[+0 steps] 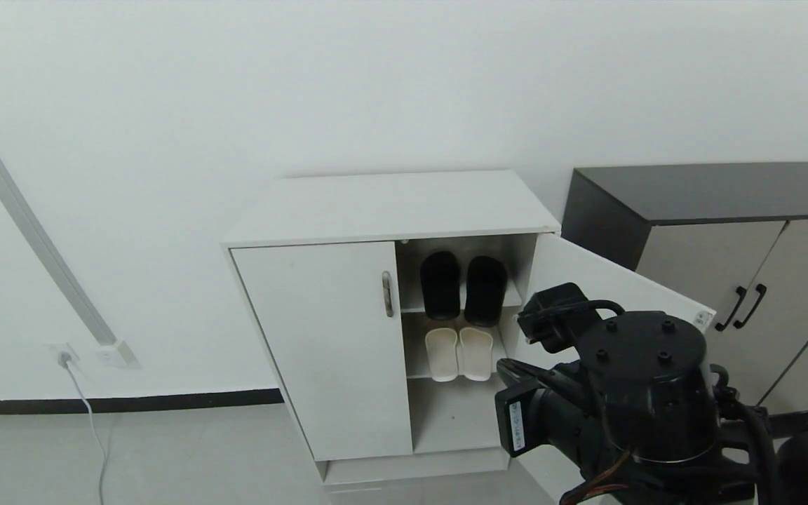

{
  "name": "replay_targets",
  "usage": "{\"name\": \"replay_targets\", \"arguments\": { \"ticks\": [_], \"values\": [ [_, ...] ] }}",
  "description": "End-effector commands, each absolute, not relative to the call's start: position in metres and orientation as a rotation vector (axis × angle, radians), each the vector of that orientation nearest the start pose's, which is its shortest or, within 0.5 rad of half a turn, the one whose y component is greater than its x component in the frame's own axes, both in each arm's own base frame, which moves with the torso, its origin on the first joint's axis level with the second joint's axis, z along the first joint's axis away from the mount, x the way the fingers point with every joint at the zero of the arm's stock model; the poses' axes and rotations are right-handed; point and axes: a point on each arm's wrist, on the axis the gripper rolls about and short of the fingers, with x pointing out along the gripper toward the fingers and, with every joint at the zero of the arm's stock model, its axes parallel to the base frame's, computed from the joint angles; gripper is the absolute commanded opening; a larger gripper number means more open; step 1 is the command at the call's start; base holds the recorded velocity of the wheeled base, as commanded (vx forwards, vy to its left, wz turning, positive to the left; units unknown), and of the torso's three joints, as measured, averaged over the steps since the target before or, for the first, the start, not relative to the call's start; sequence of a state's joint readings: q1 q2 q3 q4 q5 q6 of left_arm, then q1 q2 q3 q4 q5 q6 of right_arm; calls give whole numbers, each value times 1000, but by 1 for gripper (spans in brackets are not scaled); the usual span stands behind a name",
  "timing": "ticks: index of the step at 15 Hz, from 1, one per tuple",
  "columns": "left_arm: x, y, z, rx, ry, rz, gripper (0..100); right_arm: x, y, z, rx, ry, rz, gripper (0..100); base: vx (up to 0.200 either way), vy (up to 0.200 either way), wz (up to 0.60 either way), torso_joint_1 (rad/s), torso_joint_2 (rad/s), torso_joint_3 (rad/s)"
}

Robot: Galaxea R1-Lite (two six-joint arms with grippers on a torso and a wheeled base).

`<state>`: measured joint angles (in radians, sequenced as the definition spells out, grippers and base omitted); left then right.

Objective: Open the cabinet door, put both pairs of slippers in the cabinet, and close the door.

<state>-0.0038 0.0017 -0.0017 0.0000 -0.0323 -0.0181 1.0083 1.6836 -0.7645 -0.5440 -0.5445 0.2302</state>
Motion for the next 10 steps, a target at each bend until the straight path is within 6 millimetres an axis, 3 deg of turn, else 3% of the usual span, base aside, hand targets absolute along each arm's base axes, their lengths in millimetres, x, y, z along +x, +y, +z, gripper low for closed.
{"name": "replay_targets", "arguments": {
  "ticks": [1,10],
  "values": [
    [-23,-1,76,-18,0,-37,0,165,241,167,-43,323,424,0,0,0,0,222,-535,-315],
    [-23,-1,76,-18,0,-37,0,165,241,163,-53,334,422,0,0,0,0,248,-571,-329]
  ]
}}
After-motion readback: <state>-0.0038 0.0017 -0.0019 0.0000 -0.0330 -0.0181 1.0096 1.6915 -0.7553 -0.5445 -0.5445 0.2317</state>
